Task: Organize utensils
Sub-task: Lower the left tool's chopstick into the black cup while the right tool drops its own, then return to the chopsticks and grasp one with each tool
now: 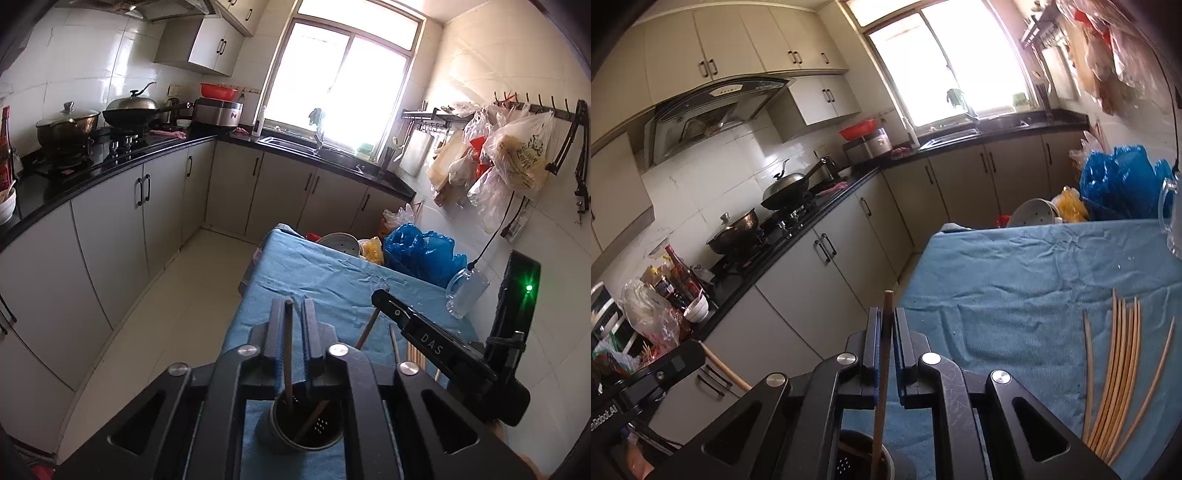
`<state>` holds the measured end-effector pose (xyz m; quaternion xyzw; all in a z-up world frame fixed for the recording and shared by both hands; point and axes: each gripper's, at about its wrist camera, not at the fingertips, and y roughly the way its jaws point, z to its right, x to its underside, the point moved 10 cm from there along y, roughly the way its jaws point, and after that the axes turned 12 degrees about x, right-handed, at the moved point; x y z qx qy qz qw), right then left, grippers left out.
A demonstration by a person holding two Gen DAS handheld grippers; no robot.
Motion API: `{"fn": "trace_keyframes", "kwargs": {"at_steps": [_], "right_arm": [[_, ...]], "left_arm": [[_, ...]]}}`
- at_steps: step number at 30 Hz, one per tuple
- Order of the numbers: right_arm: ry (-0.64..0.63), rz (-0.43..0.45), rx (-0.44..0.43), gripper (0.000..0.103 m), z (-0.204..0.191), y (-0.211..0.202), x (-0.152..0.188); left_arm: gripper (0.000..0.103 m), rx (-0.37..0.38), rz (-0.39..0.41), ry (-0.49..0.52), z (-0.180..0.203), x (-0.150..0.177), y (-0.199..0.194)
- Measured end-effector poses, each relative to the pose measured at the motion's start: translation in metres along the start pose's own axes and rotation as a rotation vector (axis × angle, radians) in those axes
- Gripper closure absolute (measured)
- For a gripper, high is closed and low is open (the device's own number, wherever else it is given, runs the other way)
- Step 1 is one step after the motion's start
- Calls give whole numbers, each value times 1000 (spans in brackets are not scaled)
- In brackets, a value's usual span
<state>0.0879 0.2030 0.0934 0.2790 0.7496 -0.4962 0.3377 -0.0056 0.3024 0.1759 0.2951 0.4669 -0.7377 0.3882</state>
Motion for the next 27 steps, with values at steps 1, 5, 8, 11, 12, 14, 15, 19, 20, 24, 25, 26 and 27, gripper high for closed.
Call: {"fn": "trace_keyframes", "kwargs": {"at_steps": [1,5,8,11,12,14,15,19,20,24,25,26,27], "right_arm": [[7,-6,-2,90,1,0,-1],[33,2,3,68,10,-10,-7],[41,21,8,62,17,-22,-10],[50,41,20,55,29,-38,-13],[53,46,25,54,33,-43,-14],[63,56,41,53,48,-54,-12],[65,57,47,53,53,-57,-11],[80,51,97,52,95,-74,2],[85,49,111,52,106,-77,5],[132,32,198,50,173,-94,23],[148,24,223,50,192,-97,28],[162,12,247,50,210,-99,33],[176,-1,272,50,229,-102,40]], "left_arm": [[84,-1,4,-4,0,0,-3],[66,-18,43,4,5,-3,-19],[65,-43,75,20,12,-4,-34],[64,-39,95,41,28,-1,-49],[63,-33,98,48,34,0,-52],[61,-11,99,61,51,5,-57],[61,6,95,72,62,10,-58],[52,70,55,107,102,30,-50],[52,84,37,114,112,38,-44],[52,136,-65,117,144,72,-8],[52,150,-96,110,150,81,4],[52,166,-134,102,157,92,18],[52,177,-164,99,162,100,31]]}}
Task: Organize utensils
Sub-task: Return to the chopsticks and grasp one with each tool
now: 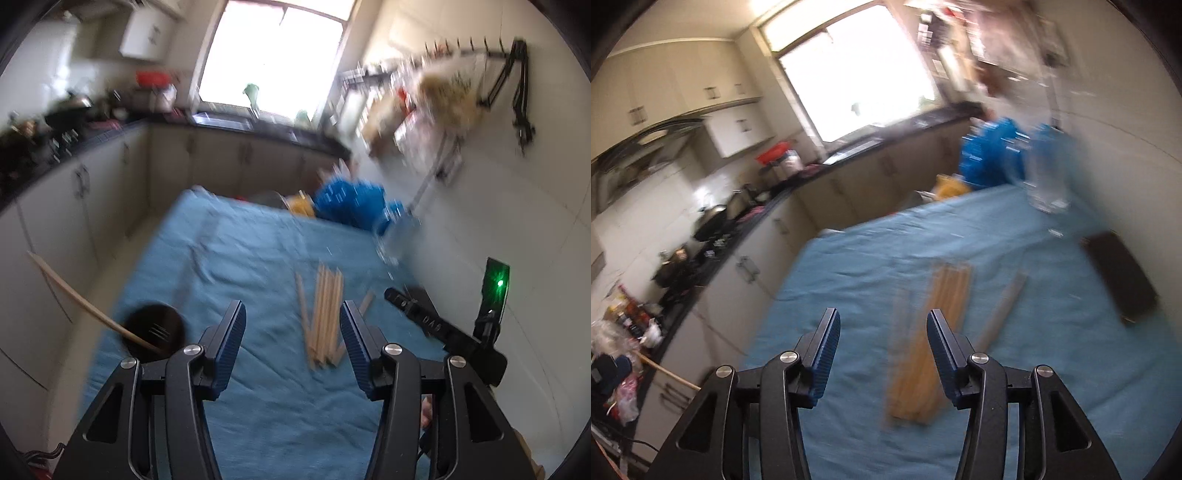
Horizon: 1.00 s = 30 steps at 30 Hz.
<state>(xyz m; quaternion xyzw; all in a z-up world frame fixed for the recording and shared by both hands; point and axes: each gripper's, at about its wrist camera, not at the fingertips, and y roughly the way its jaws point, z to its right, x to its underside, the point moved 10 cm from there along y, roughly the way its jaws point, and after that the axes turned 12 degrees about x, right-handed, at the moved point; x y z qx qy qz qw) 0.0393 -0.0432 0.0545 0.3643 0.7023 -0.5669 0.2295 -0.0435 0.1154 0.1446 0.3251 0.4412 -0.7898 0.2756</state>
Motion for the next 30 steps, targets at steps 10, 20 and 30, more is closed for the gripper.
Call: {"fn": "trace_keyframes", "kwargs": {"at_steps": [10,20,30], "right_arm": [[25,-168,79,50,98,51,29],[3,-243,92,51,105,124,11],[-92,-256,194,61,100,169,4]], "left_arm": [[60,-63,-241,-34,-7,42,162],[60,-163,-327,-122,-59,20,271],[66,-210,-369,-40,-70,15,314]]}}
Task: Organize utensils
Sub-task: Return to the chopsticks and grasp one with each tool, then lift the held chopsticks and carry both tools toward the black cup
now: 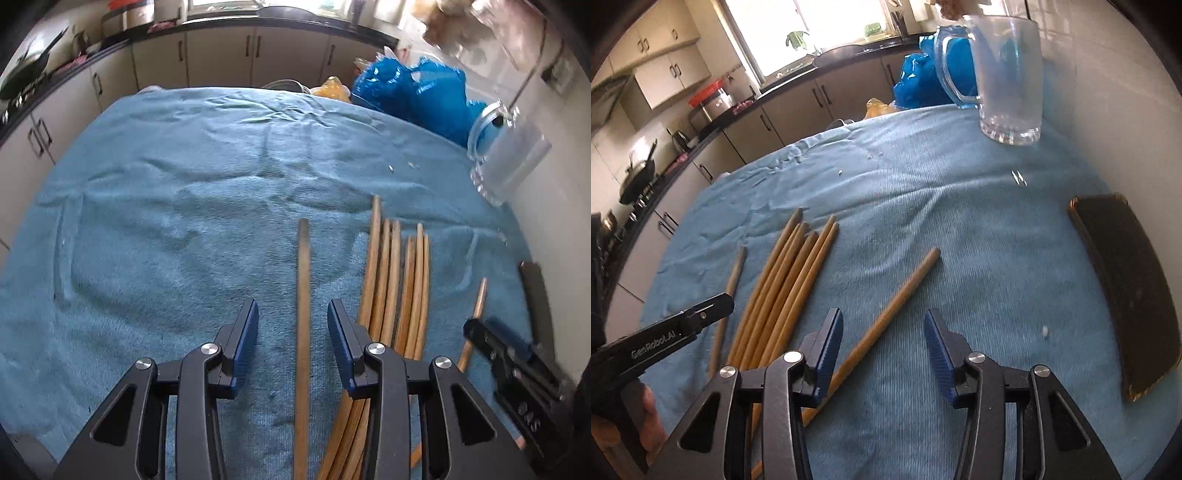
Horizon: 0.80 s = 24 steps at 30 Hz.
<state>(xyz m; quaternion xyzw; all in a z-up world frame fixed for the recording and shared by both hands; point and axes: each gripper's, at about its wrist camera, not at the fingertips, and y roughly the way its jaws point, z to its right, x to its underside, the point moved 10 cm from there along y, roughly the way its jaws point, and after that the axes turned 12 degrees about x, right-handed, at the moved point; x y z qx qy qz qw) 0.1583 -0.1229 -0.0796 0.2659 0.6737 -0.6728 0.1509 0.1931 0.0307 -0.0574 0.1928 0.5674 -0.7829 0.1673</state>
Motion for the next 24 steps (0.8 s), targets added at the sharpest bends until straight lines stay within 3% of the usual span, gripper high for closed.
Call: {"fn": "trace_keyframes", "kwargs": {"at_steps": [2,3,8,11,20,24], "right_arm": [[-29,5,70,85,2,4,-2],[-36,5,82,85,3,5,-3],[-43,-27,95,90,6,2,4],[-40,-55,77,91,10,-8,17],[-171,-124,9,91,22,-72,110],[-198,-174,-11,89,31,-96,149]], "left_arm": [[82,-54,-4,44,1,1,1],[96,-62,-7,52,0,3,-1],[97,-3,-47,5,-4,20,-12],[97,46,-75,-23,-4,48,-27],[96,185,-110,-67,-4,159,-92],[96,188,-99,-41,-4,190,-113]]}}
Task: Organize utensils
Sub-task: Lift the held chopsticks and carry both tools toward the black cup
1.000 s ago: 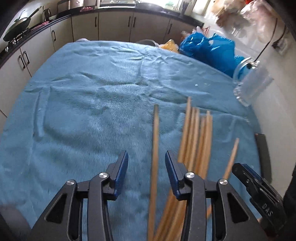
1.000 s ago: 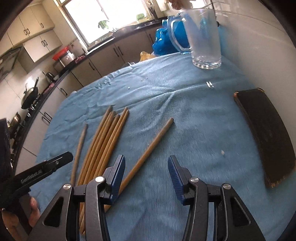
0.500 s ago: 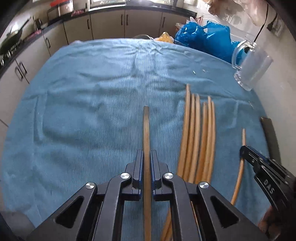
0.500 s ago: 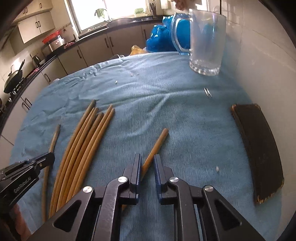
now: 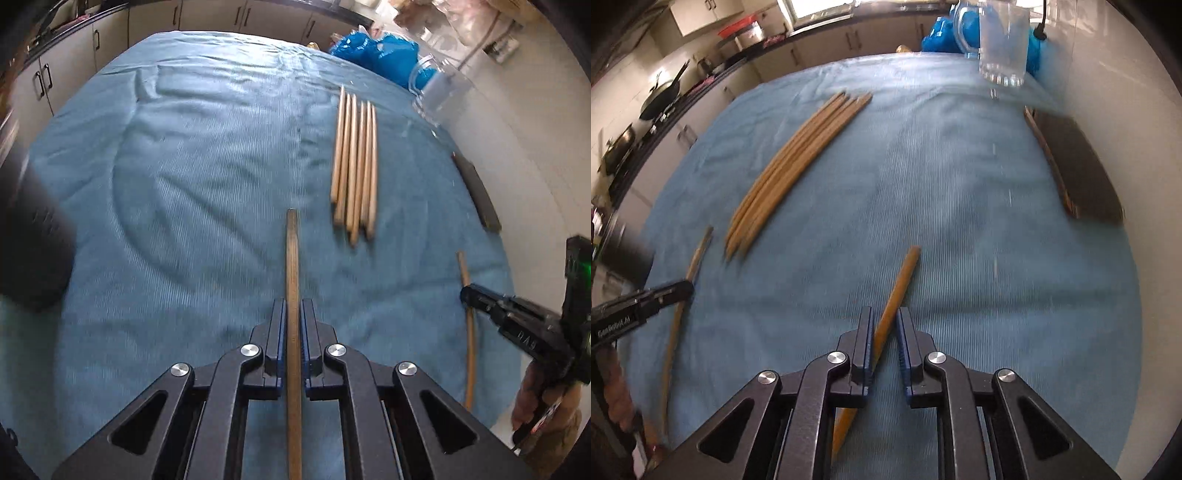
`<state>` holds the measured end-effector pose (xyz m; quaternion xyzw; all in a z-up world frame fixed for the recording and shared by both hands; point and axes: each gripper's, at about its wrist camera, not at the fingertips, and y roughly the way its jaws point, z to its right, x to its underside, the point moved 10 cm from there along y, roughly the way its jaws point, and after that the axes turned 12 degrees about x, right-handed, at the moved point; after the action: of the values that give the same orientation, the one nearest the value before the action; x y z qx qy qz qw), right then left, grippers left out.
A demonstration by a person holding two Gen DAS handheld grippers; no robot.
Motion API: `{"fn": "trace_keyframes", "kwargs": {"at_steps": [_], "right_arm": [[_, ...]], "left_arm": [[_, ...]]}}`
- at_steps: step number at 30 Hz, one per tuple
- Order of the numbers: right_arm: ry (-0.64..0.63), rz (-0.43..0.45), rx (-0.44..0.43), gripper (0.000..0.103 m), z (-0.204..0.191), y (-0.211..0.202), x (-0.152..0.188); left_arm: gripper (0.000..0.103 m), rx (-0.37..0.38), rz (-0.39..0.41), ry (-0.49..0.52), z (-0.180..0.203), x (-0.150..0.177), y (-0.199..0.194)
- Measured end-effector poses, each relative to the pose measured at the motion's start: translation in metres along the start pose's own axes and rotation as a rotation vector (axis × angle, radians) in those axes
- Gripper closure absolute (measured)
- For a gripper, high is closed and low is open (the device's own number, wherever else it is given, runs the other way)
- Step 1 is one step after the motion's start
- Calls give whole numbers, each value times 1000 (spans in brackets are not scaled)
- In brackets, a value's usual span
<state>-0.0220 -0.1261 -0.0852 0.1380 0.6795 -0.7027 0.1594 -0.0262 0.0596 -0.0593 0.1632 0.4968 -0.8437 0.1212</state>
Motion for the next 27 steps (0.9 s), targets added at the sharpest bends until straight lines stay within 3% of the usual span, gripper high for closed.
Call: {"fn": "trace_keyframes", "kwargs": {"at_steps": [4,11,22,27], "right_arm": [[15,-4,18,89,4,-7,15],[36,-37,51,83,2,-1,4],[43,-192,80,83,9,15,-19],[63,-240,84,83,13,22,-29]], "left_arm": [[96,-35,-3,40,3,3,0],[96,-62,-68,51,4,-10,9],[96,-130,-153,27,-1,-35,22],[96,-125,-176,13,-1,-48,30]]}}
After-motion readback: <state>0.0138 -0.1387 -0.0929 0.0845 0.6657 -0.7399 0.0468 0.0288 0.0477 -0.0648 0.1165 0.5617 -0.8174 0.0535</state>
